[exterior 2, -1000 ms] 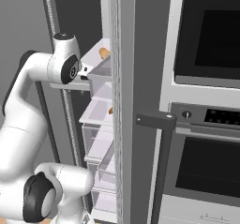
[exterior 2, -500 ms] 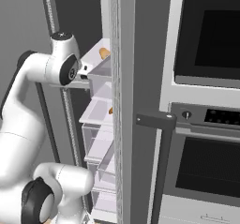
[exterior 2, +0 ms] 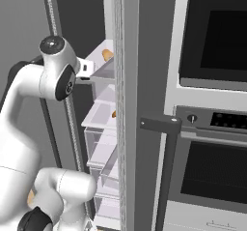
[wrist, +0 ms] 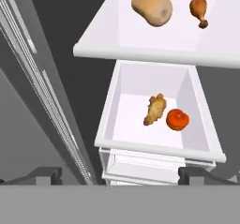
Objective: Place one squash and one chicken drumstick in each tupperware on the nearby counter, to pack two identical lunches.
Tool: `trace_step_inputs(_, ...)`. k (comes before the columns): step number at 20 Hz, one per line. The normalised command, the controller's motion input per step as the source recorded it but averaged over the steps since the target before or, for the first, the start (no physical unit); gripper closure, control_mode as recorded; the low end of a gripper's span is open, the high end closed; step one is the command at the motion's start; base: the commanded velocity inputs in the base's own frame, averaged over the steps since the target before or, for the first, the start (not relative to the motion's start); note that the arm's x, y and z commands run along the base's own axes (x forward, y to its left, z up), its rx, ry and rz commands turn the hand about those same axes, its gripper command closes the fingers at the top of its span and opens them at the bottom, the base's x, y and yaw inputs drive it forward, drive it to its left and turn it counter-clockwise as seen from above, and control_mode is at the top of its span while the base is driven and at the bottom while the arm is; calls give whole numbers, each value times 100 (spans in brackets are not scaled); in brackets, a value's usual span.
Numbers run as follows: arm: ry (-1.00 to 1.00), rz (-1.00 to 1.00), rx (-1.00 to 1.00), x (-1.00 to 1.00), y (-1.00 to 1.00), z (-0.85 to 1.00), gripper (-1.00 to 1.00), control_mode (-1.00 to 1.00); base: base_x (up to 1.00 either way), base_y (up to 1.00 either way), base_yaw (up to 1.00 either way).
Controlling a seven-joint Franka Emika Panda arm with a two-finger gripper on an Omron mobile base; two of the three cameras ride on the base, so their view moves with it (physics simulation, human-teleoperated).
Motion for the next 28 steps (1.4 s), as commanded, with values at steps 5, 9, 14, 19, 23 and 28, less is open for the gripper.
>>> trace_step_inputs(5, -7, -2, 0, 1, -7, 39, -100, -100, 0, 0, 0)
trace_step_inputs(9, -6, 0, 0, 15, -5, 34, -100, -100, 0, 0, 0)
trace_step_inputs(14, 0, 0, 0, 37, -6, 8, -100, -100, 0, 0, 0)
trace_step_inputs(19, 0, 2, 0, 45, -22, 2, -100, -100, 0, 0, 0)
trace_step_inputs(23, 0, 5, 0, 46, -12, 0, -100, -100, 0, 0, 0)
trace_step_inputs(28, 0, 6, 0, 56, 0, 0, -100, -100, 0, 0, 0)
